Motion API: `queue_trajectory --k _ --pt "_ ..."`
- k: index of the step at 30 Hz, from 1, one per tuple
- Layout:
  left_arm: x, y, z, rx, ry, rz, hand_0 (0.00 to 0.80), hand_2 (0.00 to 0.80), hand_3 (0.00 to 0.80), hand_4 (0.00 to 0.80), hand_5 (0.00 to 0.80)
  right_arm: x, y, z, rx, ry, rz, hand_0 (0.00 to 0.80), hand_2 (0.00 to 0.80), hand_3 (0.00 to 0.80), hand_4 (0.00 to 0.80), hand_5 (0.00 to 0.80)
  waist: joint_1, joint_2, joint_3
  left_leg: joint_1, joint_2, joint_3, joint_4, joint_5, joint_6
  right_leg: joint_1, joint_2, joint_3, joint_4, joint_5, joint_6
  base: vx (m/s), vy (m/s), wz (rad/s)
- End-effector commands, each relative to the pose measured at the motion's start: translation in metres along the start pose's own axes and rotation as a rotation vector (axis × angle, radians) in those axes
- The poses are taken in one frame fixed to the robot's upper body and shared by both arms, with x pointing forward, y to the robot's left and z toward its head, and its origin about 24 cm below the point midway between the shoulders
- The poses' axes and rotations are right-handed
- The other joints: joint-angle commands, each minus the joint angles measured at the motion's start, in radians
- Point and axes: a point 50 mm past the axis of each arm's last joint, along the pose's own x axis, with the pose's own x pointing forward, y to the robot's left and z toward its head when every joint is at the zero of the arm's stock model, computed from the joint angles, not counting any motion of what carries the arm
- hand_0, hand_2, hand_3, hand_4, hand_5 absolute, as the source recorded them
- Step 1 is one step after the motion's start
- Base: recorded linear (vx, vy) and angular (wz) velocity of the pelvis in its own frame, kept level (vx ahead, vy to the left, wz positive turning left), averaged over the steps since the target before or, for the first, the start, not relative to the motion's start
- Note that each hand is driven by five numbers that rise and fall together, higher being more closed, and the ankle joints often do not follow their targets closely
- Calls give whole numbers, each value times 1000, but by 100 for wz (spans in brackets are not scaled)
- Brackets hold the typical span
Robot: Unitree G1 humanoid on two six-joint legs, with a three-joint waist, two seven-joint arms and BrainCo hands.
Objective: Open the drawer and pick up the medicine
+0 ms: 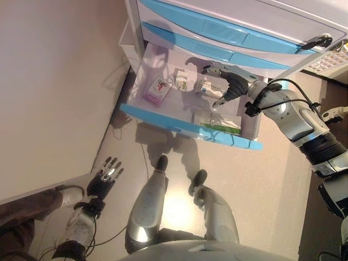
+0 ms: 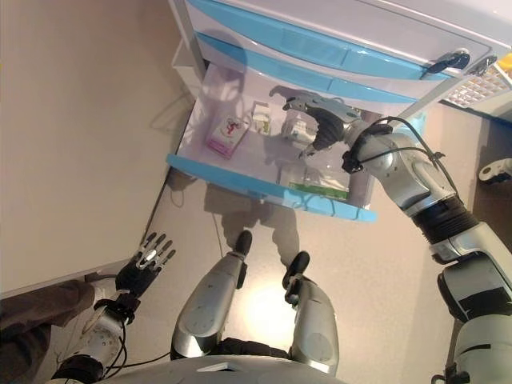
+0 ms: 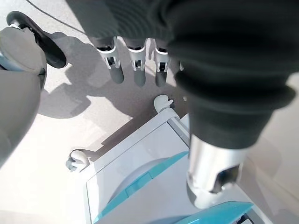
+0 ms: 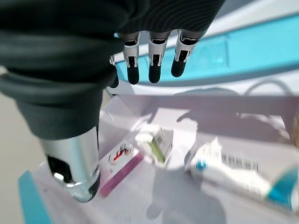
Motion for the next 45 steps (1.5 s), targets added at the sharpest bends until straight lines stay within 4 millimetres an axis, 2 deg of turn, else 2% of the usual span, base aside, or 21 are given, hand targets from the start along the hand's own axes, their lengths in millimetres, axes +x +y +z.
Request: queue_trajectory --k 1,10,14,18,31,37,38,39,45 --pt "-9 -4 -3 -19 9 -50 0 0 0 0 0 13 -29 19 -110 -64 -132 0 0 0 0 0 27 22 -20 44 -12 33 -91 -42 15 5 10 11 191 -93 22 -2 6 16" --pt "-14 -5 -15 -37 62 -49 0 0 0 0 0 24 -47 12 -205 8 -248 0 0 0 0 0 56 34 -11 33 -17 13 -86 -40 14 1 1 -2 200 -103 18 16 8 9" --pt "-16 -5 -20 -50 68 -44 0 0 0 0 0 29 -58 12 -242 26 -266 0 0 0 0 0 72 51 -7 14 -30 0 -65 -43 15 -7 -5 -6 213 -116 8 29 34 9" --pt "-19 -4 -22 -52 79 -45 0 0 0 0 0 31 -59 8 -283 50 -278 0 0 0 0 0 79 66 -7 -3 -35 -1 -55 -43 17 -26 -12 -13 227 -118 3 20 39 12" --pt "-21 -5 -24 -69 81 -51 0 0 0 0 0 40 -53 -3 -435 98 -270 0 0 0 0 0 106 101 -7 -76 -41 -12 -17 -44 22 -96 -32 -35 272 -123 -8 5 8 3" --pt "-22 -6 -27 -79 89 -49 0 0 0 0 0 44 -41 -7 -495 112 -203 0 0 0 0 0 118 114 -7 -103 -48 -28 -3 -43 23 -124 -34 -39 285 -129 -13 13 -5 6" --pt "-23 -6 -27 -81 90 -48 0 0 0 0 0 44 -39 -9 -489 120 -190 0 0 0 0 0 120 117 -7 -108 -49 -28 -1 -43 24 -130 -34 -40 287 -131 -13 72 -17 4" --pt "-25 -5 -29 -82 96 -41 0 0 0 0 0 44 -35 -10 -476 128 -172 0 0 0 0 0 121 115 -7 -97 -52 -27 8 -70 21 -124 -37 -27 302 -155 -4 72 -21 3" --pt "-25 -5 -29 -87 94 -39 0 0 0 0 0 43 -26 -22 -499 172 -145 0 0 0 0 0 122 128 -7 -123 -52 -24 16 -70 22 -153 -38 -29 314 -157 -6 12 -4 1"
